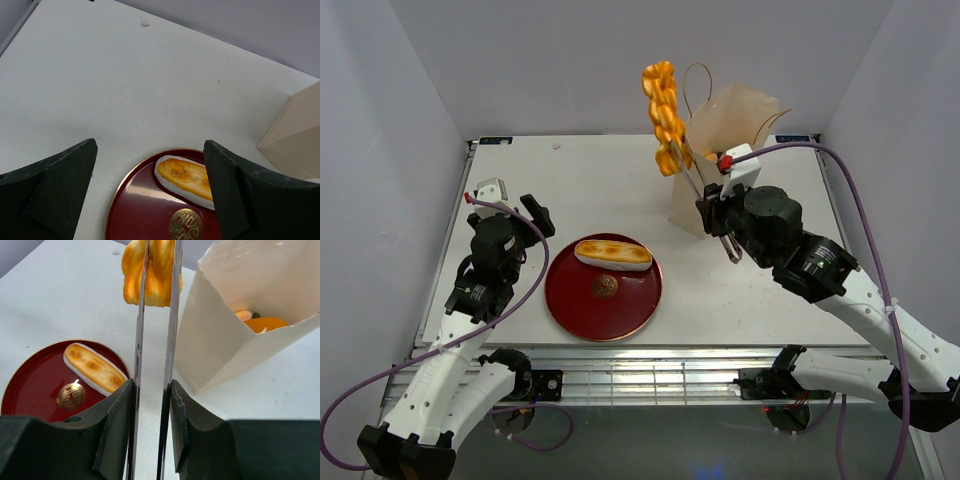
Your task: Place the fake bread into the paper bag
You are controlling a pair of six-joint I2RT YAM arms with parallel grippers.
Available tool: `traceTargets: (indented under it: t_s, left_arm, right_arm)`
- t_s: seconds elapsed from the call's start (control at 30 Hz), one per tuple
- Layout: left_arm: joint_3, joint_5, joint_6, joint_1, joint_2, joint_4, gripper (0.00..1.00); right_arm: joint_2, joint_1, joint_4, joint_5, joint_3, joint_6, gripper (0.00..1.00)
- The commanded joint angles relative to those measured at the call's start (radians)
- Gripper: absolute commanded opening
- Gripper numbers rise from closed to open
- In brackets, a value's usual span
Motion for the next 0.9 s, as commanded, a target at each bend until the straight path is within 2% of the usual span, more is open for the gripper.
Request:
traceTargets:
  t_s: [0.0,0.4,0.53,0.87]
  left_arm:
    - [0.002,0.004,-0.003,-0.005,-0.015,-0.006,0.98]
    - [0.000,0.011,-0.001,-0.005,-0.012,-0.006,0.98]
    - [0.002,0.013,-0.001,-0.005,-0.008,-0.006,0.98]
    - [0.002,0.019,-0.001,-0.005,-0.008,-0.006,0.98]
  right_arm:
    - [-0.038,-0.013,0.089,0.147,0.050,0.008,0.27]
    - [-0.036,-0.079,0.106,0.283,0.045,0.014,0.28]
    - [-0.022,-0.125,0.106,0.261,0.044,0.020,0.28]
    - [0.024,-0.272,0.124,0.093,0.005,0.051,0.32]
